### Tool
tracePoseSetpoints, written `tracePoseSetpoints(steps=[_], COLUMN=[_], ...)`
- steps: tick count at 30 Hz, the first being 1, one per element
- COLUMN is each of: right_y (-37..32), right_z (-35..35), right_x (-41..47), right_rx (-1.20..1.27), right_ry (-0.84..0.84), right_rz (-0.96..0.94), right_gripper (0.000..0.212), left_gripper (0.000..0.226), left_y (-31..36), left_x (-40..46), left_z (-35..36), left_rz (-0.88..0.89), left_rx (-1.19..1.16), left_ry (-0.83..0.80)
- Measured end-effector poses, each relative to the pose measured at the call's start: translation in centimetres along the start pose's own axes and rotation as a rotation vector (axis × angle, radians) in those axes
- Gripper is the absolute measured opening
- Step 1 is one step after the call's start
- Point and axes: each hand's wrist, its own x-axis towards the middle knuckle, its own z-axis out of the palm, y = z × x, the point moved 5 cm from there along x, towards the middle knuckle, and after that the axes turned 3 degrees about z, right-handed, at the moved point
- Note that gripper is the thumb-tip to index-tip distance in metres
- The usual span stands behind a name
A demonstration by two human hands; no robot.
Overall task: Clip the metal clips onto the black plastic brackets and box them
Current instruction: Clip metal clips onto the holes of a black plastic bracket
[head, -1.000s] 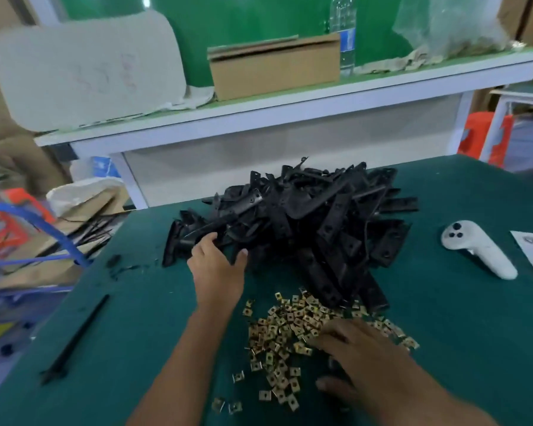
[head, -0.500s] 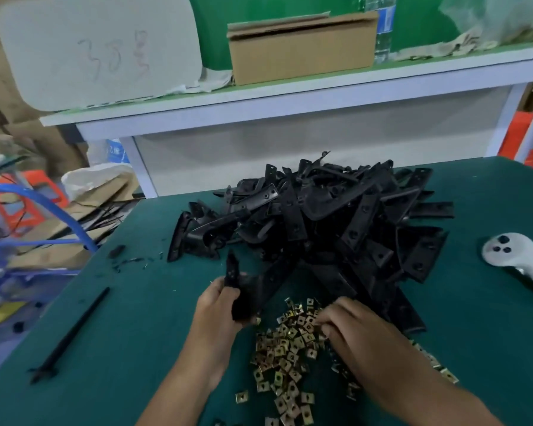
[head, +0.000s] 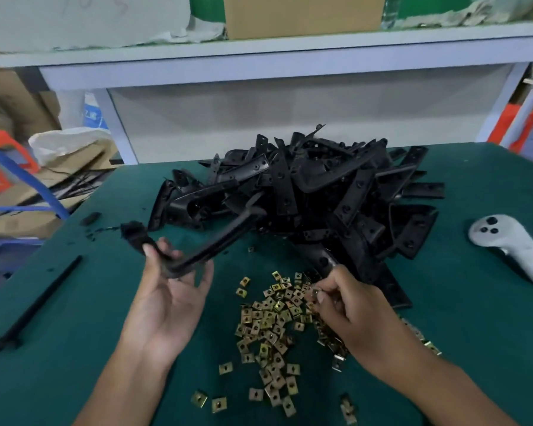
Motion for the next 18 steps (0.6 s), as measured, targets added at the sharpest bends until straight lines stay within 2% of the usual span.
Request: tracePoseSetpoints(steps=[4,6,7,9,11,15,18], right_y=[-0.1,-0.1,-0.1,-0.2,-0.6,-1.2,-1.6], right_z=[0.1,-0.1,-0.3,-0.6,-0.9,-1.0,-0.7], right_x=[0.1,0.1,0.1,0.0,0.0,0.1,0.1], right_rx=[-0.016,-0.039,-0.046,-0.069,-0.087,0.039,0.261], right_ry=[0.013,0.033,0.043,0.057,0.090,0.129,0.082], right_rz=[0.021,0.005,0.002,-0.011,-0.050,-0.114,-0.067], right_gripper=[0.018,0.019,0.018,0.016,0.018,0.016,0.013], left_gripper=[0.025,0.022,0.027,0.060,0.082,0.091,0.103], left_y=[-1.6,-2.5,-2.8,-3.4,-3.9,-5.0,-5.7], left_x=[-0.8,-1.4,-1.7,-2.1,-2.6,-4.1,-4.5], left_z=[0.1,0.3,0.5,1.0,1.6,2.4,2.2], left_rz=[-0.253,-0.398,-0.443,-0.499,-0.531,-0.652,-0.598], left_rx=[-0.249,-0.281,-0.255,-0.185,-0.154,-0.137,-0.015], left_ry=[-0.023,-0.058,-0.073,-0.123,-0.213,-0.482,-0.572])
